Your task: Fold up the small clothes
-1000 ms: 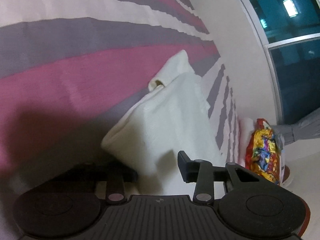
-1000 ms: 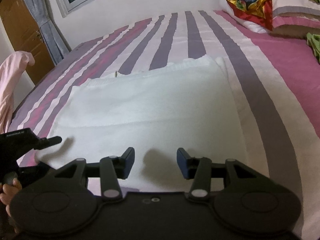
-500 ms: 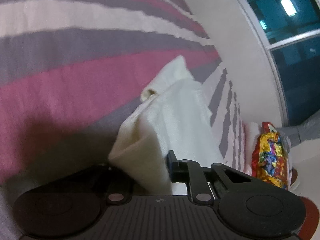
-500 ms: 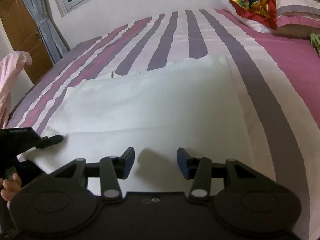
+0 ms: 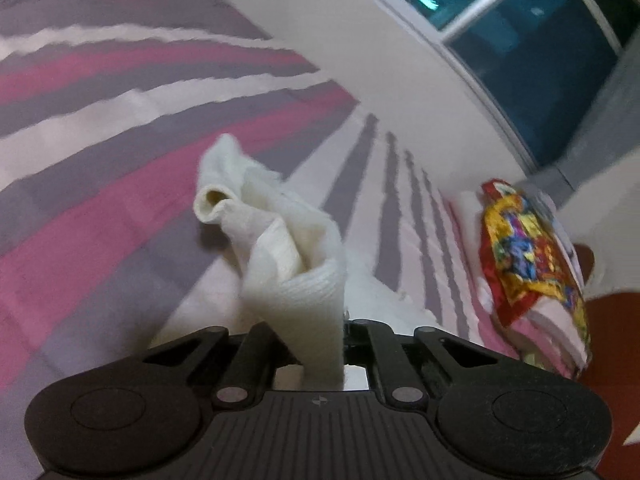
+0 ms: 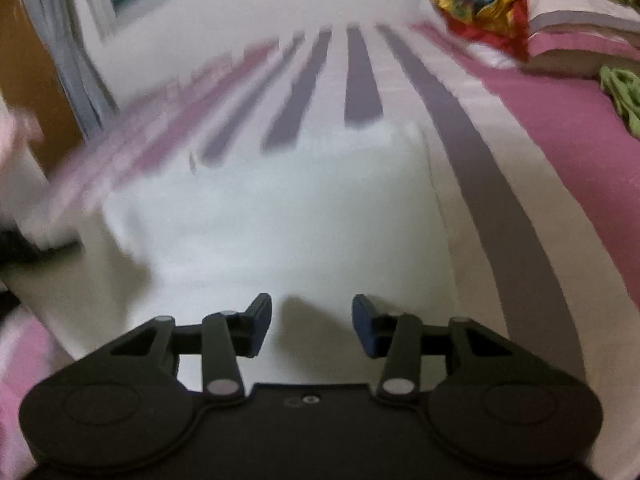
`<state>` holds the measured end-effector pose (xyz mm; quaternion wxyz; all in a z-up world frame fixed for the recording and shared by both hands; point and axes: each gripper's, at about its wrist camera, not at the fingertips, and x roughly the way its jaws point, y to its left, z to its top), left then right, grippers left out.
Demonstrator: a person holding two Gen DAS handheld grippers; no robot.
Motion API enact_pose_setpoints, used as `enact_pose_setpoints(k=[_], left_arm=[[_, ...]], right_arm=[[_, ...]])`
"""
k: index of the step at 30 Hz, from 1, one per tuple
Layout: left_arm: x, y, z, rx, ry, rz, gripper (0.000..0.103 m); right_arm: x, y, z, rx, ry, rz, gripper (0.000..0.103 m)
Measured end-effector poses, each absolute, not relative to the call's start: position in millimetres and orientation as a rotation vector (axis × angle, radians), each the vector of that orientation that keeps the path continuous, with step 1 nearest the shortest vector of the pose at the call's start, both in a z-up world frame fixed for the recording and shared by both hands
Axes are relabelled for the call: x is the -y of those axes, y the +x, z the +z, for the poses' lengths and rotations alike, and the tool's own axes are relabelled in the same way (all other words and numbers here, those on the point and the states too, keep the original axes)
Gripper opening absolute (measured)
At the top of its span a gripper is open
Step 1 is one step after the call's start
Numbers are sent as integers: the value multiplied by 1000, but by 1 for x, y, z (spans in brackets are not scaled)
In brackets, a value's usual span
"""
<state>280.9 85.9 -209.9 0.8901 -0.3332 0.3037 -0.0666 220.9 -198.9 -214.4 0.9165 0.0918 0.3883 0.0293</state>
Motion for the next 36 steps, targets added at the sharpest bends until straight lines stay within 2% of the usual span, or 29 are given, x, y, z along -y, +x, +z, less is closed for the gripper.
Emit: enact_pose_setpoints(k=[2, 7, 12, 17, 20, 23, 25, 29, 31, 36], left_arm=[[-69, 282, -199, -611, -615, -186, 7], [-13, 289, -183, -628, -464, -333, 7], [50, 281, -194, -734, -281, -469, 7], [81, 257, -202, -774, -102, -532, 8], [94, 238, -197, -753, 24, -559, 8], [94, 221, -191, -744, 77, -580, 8], [84, 218, -185, -764, 43, -585, 8], [54, 212, -179, -789, -41, -562, 8], [36, 210, -175, -783, -66, -528, 8], [-7, 219, -165, -755, -164, -432, 8]], right_arm=[[202, 220, -216, -793, 181, 76, 43], [241, 216, -208, -730, 449, 106, 46], [279, 216, -213, -708, 683, 176, 46], [303, 204, -216, -680, 780, 168, 47], [314, 205, -221, -684, 856, 185, 51], [315, 217, -229, -735, 942, 231, 62], [310, 223, -229, -755, 929, 242, 62], [299, 228, -224, -753, 870, 233, 54], [295, 234, -221, -753, 832, 223, 44], [281, 249, -213, -756, 733, 214, 42]])
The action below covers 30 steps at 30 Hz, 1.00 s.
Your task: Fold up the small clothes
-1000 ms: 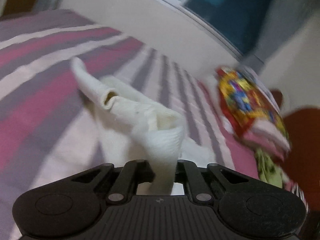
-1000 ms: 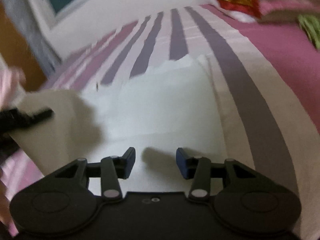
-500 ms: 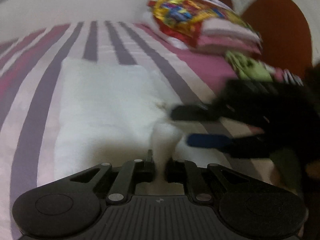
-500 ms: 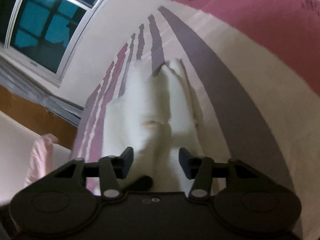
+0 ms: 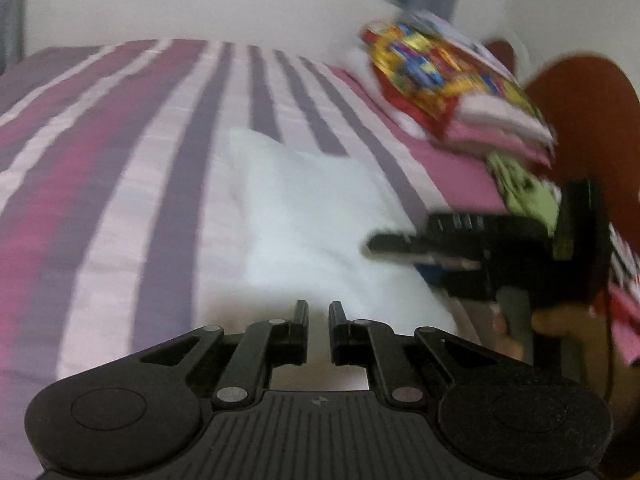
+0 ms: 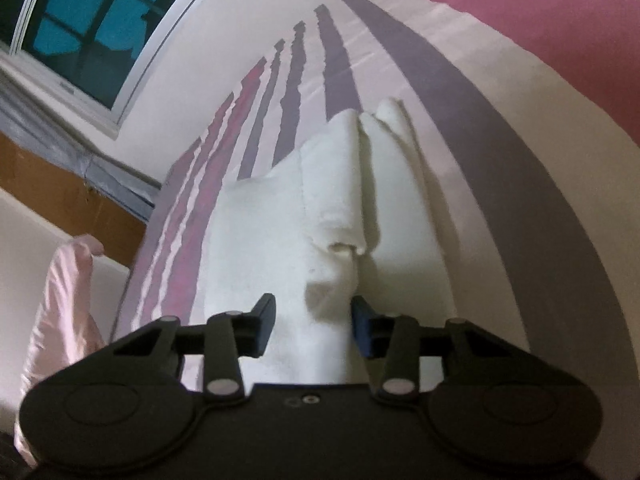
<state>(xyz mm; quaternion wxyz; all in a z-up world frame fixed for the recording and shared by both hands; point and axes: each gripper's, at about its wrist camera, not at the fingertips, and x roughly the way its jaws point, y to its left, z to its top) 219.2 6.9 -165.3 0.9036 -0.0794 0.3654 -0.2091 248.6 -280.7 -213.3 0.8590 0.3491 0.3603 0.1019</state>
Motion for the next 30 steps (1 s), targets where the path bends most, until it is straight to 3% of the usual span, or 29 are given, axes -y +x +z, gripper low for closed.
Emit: enact_pose_setpoints(k=[6, 9, 19, 24, 26, 30], left_arm=[[-16, 255, -171, -750, -203, -359, 8], [-17, 268, -177, -749, -227, -338, 8], [7, 287, -174, -719, -212, -365, 8], [27, 288, -180, -747, -202, -398, 8], [34, 287, -192, -794, -203, -395, 8], [38, 281, -206, -827, -206, -385, 8]], right_arm=[[273, 265, -216, -747, 717, 199, 40], [263, 270, -210, -734, 657, 195, 10], [247, 249, -171, -576, 342, 116, 8], [269, 238, -177, -610, 340, 55, 8], [275, 244, -194, -704, 358, 79, 9], [282, 243, -205, -735, 414, 86, 21]])
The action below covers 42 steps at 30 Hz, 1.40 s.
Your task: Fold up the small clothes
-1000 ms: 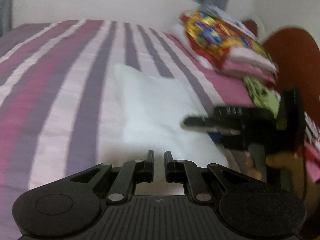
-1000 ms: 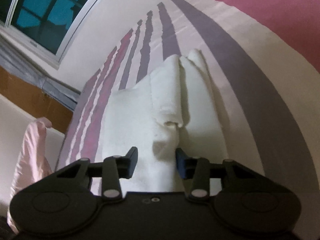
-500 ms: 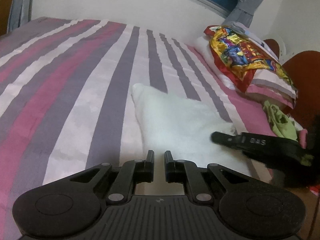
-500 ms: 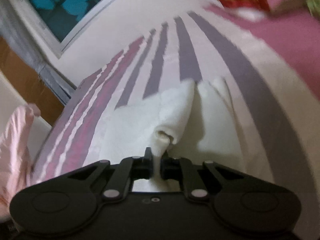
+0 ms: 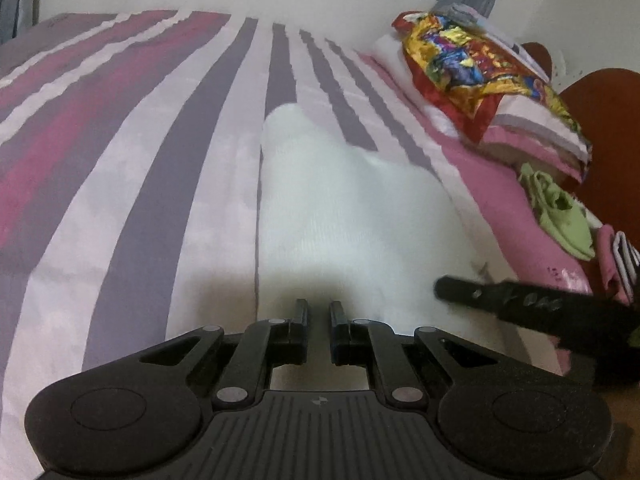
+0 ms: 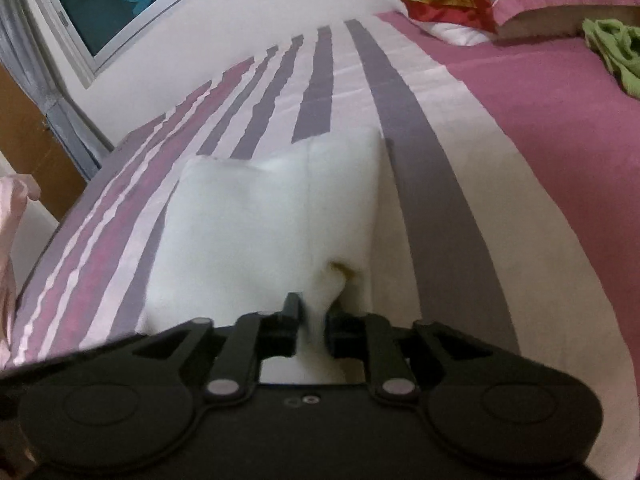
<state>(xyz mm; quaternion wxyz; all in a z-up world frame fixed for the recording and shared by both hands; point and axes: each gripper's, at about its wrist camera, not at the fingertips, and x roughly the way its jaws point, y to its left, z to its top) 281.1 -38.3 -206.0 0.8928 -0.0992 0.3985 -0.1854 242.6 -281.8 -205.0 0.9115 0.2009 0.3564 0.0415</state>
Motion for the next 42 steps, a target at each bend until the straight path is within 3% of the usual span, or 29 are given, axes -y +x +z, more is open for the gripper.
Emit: enact_pose_setpoints(k=[1, 9, 19, 24, 42], left_arm=[[39, 279, -206, -828, -207, -384, 8], [36, 254, -213, -857, -202, -410, 8], [35, 245, -220, -892, -247, -398, 8], [36, 245, -213, -898, -225, -383, 8], [51, 272, -166, -820, -136, -385, 8]], right_arm=[[282, 240, -203, -733, 423, 95, 28], [279, 200, -200, -798, 398, 100, 27], [275, 176, -201, -833, 324, 34, 9], [281, 173, -201, -842, 303, -17, 26], [260, 198, -152, -663, 238, 18, 30]])
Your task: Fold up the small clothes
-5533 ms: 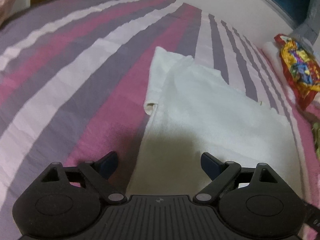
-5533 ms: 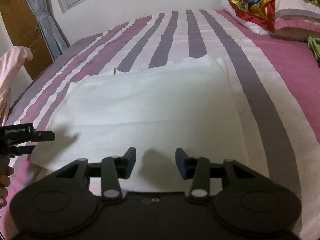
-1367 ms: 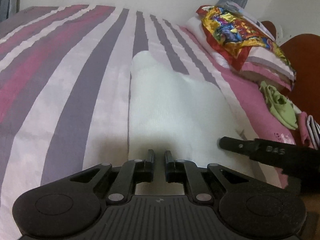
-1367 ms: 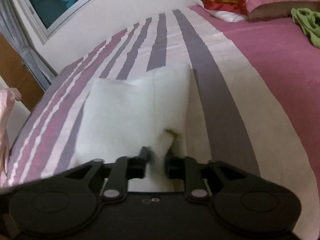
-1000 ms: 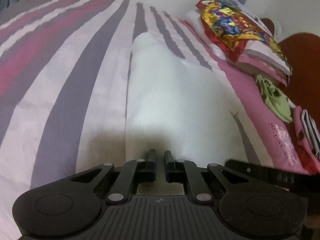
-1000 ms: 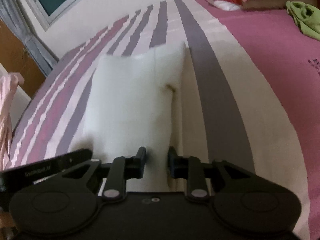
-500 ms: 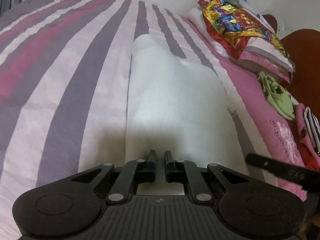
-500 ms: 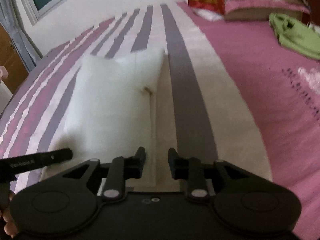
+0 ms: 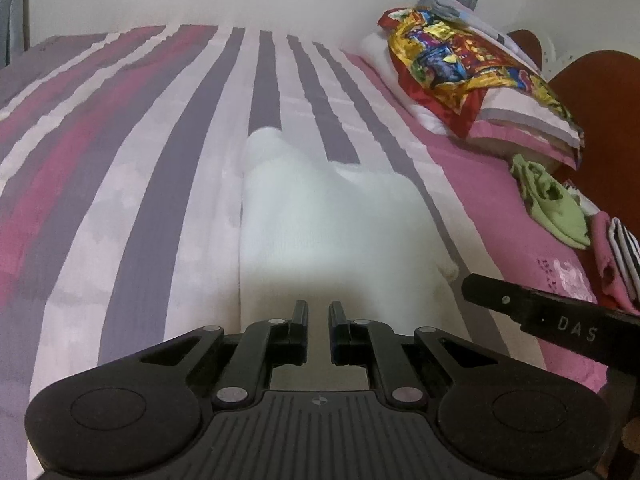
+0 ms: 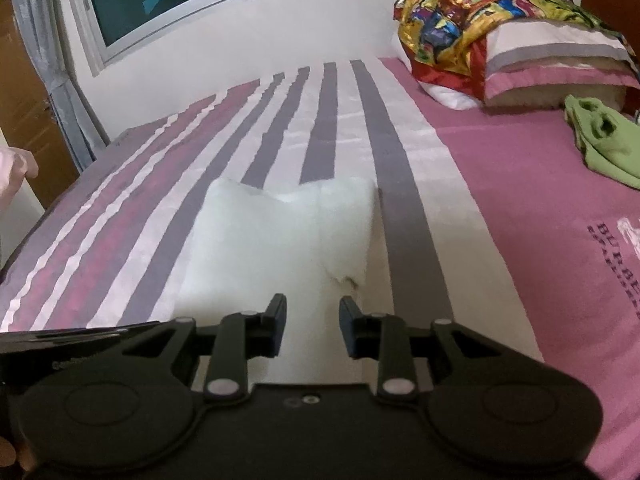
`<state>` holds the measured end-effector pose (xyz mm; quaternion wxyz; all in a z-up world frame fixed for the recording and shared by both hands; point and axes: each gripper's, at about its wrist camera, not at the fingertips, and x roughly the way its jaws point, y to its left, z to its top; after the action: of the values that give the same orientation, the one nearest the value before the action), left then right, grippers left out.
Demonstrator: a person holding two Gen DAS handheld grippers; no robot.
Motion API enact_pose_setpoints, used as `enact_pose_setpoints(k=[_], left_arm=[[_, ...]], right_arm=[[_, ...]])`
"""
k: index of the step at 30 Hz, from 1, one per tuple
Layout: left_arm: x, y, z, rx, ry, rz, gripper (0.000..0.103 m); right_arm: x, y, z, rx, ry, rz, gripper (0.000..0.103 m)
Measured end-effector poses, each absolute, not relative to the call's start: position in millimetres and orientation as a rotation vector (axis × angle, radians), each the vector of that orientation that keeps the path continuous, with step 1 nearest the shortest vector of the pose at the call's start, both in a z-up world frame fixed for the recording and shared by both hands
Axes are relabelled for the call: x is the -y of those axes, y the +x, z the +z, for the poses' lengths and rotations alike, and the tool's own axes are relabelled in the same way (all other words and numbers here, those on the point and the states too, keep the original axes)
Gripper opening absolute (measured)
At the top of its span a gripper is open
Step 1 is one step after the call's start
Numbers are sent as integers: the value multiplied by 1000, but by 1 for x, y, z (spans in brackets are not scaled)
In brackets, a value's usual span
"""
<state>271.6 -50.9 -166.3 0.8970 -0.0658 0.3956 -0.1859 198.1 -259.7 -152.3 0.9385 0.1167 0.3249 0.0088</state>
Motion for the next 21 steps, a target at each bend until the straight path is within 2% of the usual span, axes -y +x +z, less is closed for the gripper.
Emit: enact_pose_setpoints(k=[14, 21], left_arm=[[72, 339, -170, -792, -92, -350, 8], [62, 379, -197, -880, -207, -357, 8]], right_arm=[[263, 256, -154, -640, 219, -13, 33], [263, 304, -179, -694, 140, -75, 33]])
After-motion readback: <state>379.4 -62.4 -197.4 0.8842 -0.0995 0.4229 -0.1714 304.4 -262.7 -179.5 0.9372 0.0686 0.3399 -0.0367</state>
